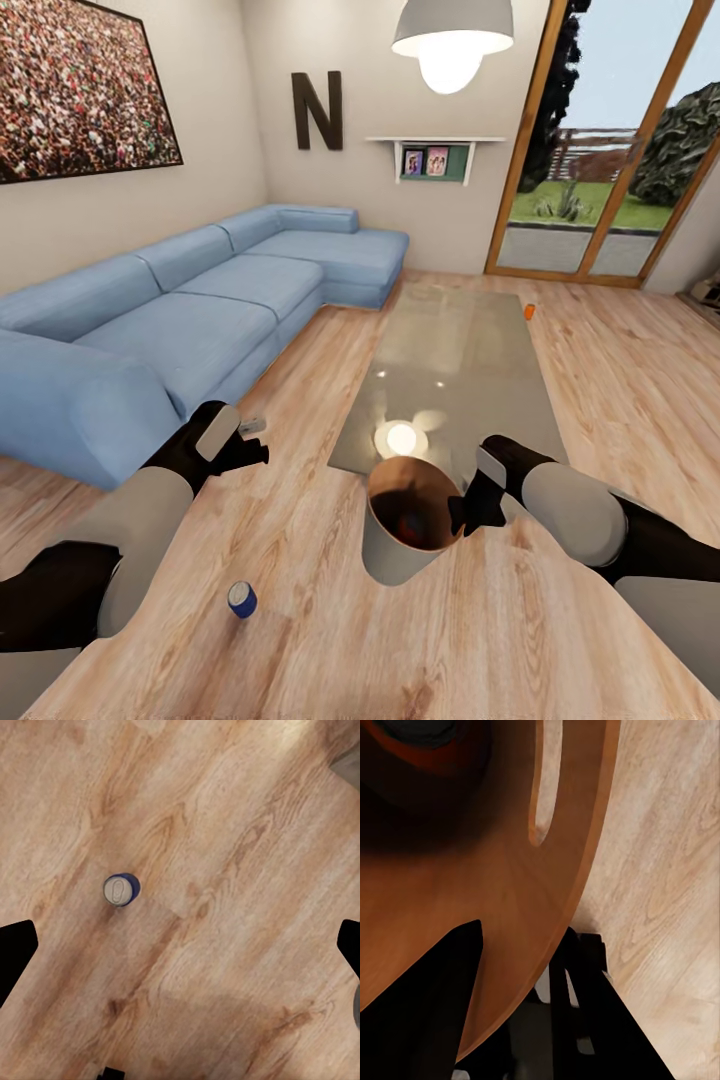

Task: Put the three can of soda from the living room inside the tash can in the kitchen.

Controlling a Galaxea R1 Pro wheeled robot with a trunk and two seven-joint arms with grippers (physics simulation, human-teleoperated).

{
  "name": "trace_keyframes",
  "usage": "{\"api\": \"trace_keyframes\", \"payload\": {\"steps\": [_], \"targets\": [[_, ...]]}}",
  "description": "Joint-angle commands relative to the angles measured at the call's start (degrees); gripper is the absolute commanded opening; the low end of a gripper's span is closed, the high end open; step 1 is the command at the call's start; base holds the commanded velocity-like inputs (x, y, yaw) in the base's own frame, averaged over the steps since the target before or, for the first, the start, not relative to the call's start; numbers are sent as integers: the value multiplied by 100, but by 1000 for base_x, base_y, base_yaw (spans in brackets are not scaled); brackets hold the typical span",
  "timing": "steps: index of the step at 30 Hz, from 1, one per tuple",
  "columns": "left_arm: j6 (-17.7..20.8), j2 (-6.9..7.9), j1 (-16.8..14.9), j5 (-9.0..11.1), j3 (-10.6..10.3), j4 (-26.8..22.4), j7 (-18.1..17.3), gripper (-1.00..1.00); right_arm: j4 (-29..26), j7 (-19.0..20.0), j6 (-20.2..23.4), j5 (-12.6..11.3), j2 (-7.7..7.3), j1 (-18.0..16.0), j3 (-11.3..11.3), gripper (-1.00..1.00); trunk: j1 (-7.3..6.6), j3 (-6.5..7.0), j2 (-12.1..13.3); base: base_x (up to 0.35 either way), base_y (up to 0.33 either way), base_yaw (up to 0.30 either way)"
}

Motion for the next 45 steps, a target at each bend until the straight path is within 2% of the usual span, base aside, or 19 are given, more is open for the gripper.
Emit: {"api": "trace_keyframes", "payload": {"steps": [1, 19, 26, 35, 41, 45], "targets": [[-1, 0, 0, -1, 0, 1, -3, 100, 0, 19, 0, -135, 0, -3, -119, -100, 22, -27, -42, 0, 0, 0], [-5, 0, 0, 0, 0, 3, -12, 100, -6, -8, 0, -116, -9, -19, -42, -100, 417, -502, -764, 0, 0, 0], [-5, -4, 0, -1, -4, 3, -12, 100, 3, -248, 0, -109, -5, -96, -7, -100, 571, -680, -1045, 0, 0, 0], [-5, -2, 1, -8, -8, 3, -16, 100, 13, -438, 0, -102, 31, -515, 96, -100, 769, -906, -1406, 0, 0, 0], [-11, -8, 0, -8, -9, 5, -19, 100, 12, -461, 0, -103, 37, -850, 317, -100, 900, -1051, -1647, 0, 0, 0], [-13, -3, 1, -9, -9, 4, -17, 100, 9, -463, 0, -107, 42, -969, 356, -100, 988, -1141, -1807, 0, 0, 0]]}}
